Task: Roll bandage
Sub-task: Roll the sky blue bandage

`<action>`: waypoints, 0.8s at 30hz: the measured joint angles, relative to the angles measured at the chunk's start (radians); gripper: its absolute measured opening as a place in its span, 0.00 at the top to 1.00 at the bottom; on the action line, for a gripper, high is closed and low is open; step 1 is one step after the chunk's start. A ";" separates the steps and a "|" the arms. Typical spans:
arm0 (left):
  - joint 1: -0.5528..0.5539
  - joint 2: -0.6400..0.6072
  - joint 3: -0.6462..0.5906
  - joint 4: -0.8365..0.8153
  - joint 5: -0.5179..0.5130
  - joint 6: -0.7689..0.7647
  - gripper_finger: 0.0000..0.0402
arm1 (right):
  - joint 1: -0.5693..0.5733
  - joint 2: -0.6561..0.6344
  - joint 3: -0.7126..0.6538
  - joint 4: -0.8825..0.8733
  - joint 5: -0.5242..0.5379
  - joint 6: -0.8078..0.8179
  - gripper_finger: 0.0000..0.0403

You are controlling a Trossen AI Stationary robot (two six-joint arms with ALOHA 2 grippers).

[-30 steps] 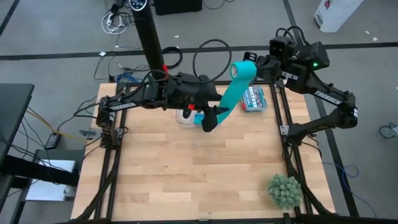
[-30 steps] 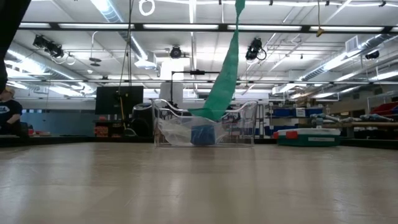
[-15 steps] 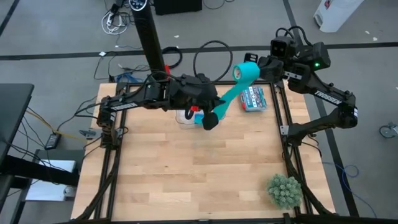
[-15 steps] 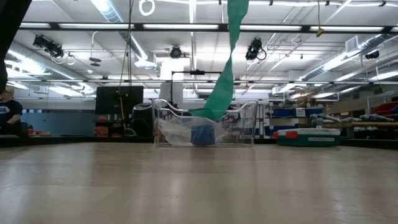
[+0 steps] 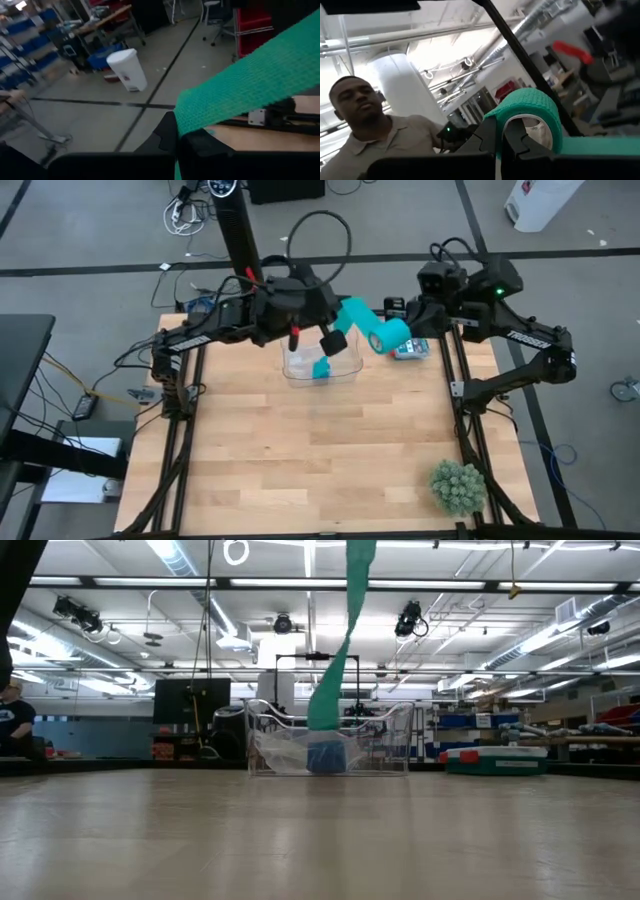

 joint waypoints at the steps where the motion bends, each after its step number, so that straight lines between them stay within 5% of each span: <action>1: 0.000 -0.005 0.000 0.004 -0.006 0.018 0.99 | 0.002 0.000 0.000 -0.012 -0.002 0.005 1.00; 24: -0.091 -0.064 0.000 0.156 -0.008 0.281 0.99 | -0.043 0.001 0.000 -0.445 -0.062 -0.145 1.00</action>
